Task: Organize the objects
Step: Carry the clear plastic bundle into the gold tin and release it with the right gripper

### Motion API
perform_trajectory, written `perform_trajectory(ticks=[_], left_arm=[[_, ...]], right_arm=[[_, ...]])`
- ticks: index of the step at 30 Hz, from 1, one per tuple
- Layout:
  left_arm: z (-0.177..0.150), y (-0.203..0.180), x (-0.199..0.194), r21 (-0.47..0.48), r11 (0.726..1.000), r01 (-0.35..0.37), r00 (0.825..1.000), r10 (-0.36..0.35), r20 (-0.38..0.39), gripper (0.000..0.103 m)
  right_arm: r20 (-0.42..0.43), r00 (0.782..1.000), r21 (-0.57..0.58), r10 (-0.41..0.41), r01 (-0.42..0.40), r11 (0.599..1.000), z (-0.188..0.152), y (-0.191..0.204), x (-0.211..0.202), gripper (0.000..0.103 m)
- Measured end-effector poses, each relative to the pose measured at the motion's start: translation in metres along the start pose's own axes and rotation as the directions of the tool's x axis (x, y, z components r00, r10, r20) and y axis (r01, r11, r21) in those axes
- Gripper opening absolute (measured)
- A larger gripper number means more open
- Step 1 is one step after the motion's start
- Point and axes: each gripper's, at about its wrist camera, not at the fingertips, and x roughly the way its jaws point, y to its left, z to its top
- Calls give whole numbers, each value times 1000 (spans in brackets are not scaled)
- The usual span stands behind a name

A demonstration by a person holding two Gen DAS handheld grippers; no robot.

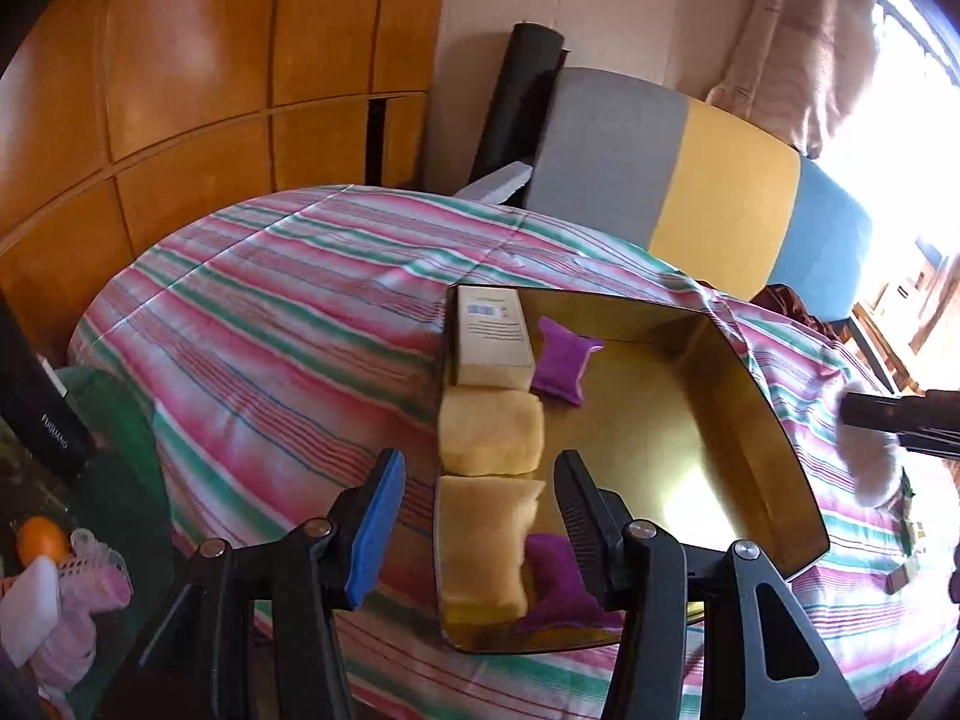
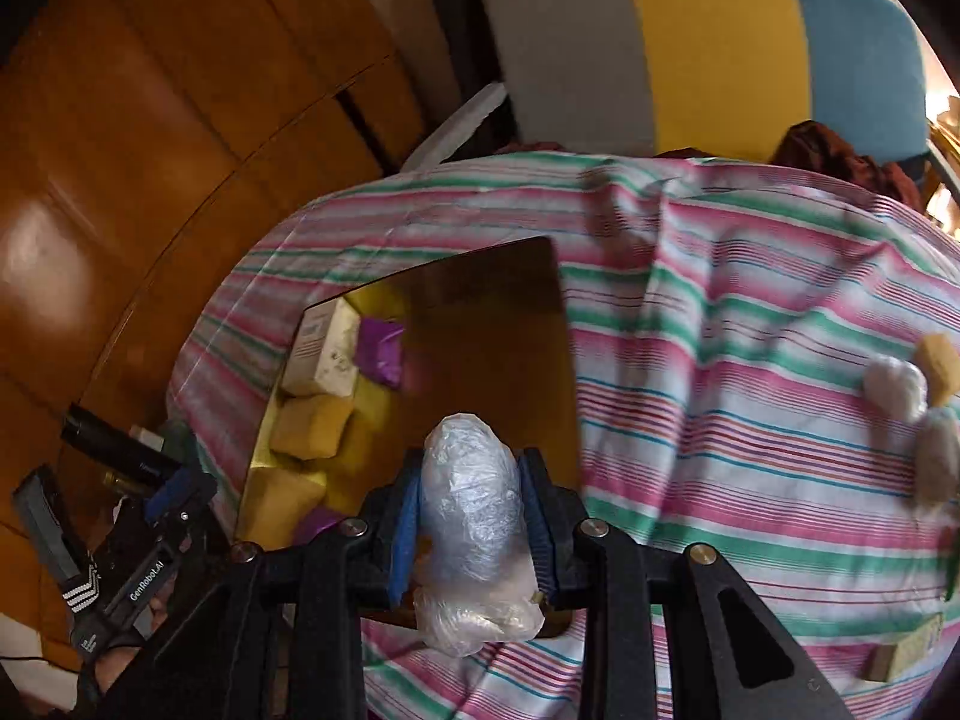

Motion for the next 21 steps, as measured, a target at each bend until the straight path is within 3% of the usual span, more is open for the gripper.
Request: perform_trajectory(ticks=[6,11,14,17,19,21], left_arm=[[-5,18,5,-48,999,-8,1000,7,-18,53],[-9,32,11,-78,997,-14,999,11,-39,53],[-11,38,15,-90,996,-14,999,10,-50,53],[-12,40,17,-98,995,-13,998,7,-63,53],[-13,40,17,-100,995,-10,998,4,-65,53],[-13,41,16,-100,995,-9,998,3,-64,53]], right_arm=[[-156,988,-27,1,-5,1000,15,36,83,30],[-216,976,-23,-5,0,1000,27,53,123,30],[-269,963,6,33,-33,999,39,61,149,32],[-233,972,34,41,-34,999,55,61,162,35],[-191,981,59,32,-21,998,65,58,160,44],[-156,986,68,60,-50,996,68,56,151,46]])
